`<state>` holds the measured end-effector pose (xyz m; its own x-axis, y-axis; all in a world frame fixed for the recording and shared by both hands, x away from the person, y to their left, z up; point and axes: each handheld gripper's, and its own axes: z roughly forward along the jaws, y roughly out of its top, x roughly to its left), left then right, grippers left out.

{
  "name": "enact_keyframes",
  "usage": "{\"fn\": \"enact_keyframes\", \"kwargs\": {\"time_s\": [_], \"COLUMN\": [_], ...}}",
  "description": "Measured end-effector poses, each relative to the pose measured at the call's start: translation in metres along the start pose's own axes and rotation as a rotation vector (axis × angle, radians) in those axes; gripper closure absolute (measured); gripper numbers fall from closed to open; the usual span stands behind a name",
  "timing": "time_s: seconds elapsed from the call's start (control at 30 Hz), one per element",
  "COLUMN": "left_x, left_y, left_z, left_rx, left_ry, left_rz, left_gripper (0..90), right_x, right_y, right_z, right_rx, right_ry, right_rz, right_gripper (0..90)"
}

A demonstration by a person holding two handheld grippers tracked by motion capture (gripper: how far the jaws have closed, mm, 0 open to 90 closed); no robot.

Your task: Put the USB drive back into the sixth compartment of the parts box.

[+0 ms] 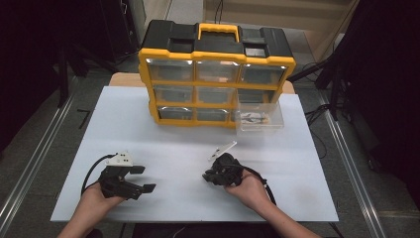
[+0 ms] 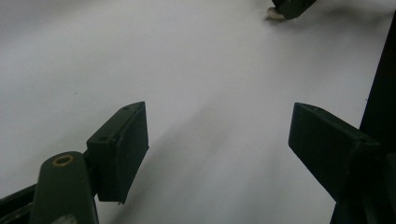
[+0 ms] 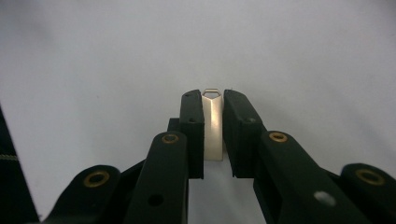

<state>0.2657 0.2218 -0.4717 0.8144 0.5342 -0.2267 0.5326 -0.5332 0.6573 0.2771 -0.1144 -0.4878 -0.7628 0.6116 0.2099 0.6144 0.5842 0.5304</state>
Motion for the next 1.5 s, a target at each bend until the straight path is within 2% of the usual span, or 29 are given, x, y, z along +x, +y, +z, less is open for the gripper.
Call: {"fn": "enact_keyframes", "kwargs": {"time_s": [0.3, 0.43, 0.9, 1.5], "left_x": [0.0, 0.0, 0.0, 0.0], "left_y": [0.0, 0.0, 0.0, 0.0], "left_z": [0.0, 0.001, 0.0, 0.0], "left_rx": [0.002, 0.002, 0.003, 0.004], "left_ry": [-0.002, -0.002, -0.002, -0.002], "left_rz": [-0.006, -0.006, -0.006, -0.004], "left_gripper": [21.4, 21.4, 21.4, 21.4], "right_x": [-0.007, -0.008, -0.011, -0.015], "right_y": [0.004, 0.005, 0.008, 0.013], "right_z": [-0.019, -0.026, -0.042, -0.066], "right_rx": [-0.031, -0.033, -0.04, -0.051], "right_ry": [0.015, 0.018, 0.057, 0.077], "right_rz": [0.028, 0.018, 0.028, 0.031], "right_gripper": [76.4, 76.4, 76.3, 76.3]}}
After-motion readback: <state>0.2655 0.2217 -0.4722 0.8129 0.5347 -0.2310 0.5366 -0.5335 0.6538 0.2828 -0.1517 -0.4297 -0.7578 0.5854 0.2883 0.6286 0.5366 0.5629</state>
